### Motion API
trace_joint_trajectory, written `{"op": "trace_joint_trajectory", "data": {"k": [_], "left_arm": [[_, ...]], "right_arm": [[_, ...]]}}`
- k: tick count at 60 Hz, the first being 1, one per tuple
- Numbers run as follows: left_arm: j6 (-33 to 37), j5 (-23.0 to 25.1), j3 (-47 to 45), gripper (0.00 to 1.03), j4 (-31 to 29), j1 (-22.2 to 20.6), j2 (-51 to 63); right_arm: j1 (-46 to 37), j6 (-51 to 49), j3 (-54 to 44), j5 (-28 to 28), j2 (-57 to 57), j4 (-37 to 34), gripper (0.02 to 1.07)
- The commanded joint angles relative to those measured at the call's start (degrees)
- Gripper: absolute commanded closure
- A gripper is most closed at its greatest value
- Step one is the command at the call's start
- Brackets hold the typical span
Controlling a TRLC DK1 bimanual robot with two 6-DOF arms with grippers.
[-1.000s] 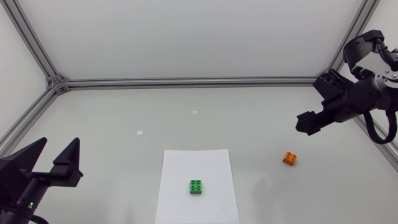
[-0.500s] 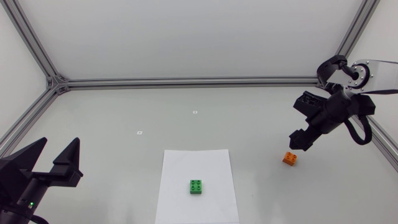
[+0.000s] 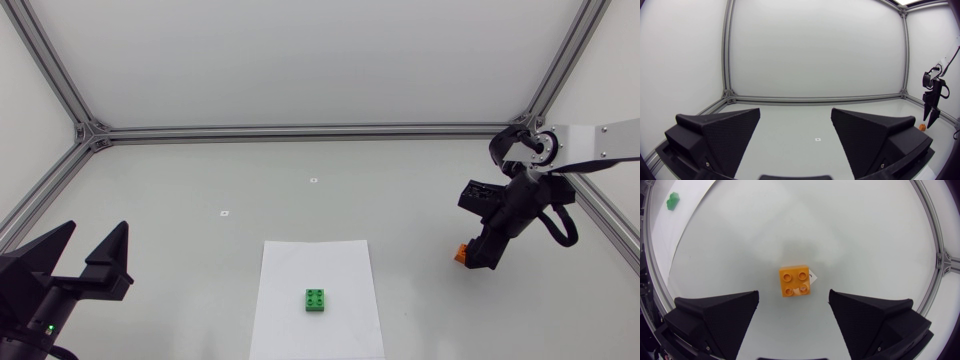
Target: Pick up the orange 2x2 brick with the right arm and stack it on top of the green 2x2 brick in the center
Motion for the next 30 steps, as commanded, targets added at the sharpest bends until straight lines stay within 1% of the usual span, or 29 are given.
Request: {"op": "trace_joint_trajectory", "data": {"k": [1, 5, 23, 27, 30], "left_arm": [[0.75, 0.32, -2.35, 0.04, -0.84, 0.16, -0.45], [0.75, 0.23, -2.35, 0.04, -0.84, 0.16, -0.45], [0.75, 0.23, -2.35, 0.04, -0.84, 0.16, -0.45], [0.75, 0.23, -2.35, 0.04, -0.84, 0.16, -0.45], [0.75, 0.23, -2.35, 0.04, -0.84, 0.16, -0.45]], "right_arm": [[0.32, -2.88, -2.46, 1.17, 1.34, 2.57, 0.08], [0.32, -3.41, -2.02, 1.43, 2.57, 3.18, 0.10], [0.94, -5.26, -2.37, 0.99, 4.42, 5.12, 0.13], [0.85, -5.78, -2.37, 0.11, 4.33, 5.47, 0.14], [0.76, -6.05, -2.19, -0.41, 4.33, 5.47, 0.16]]}}
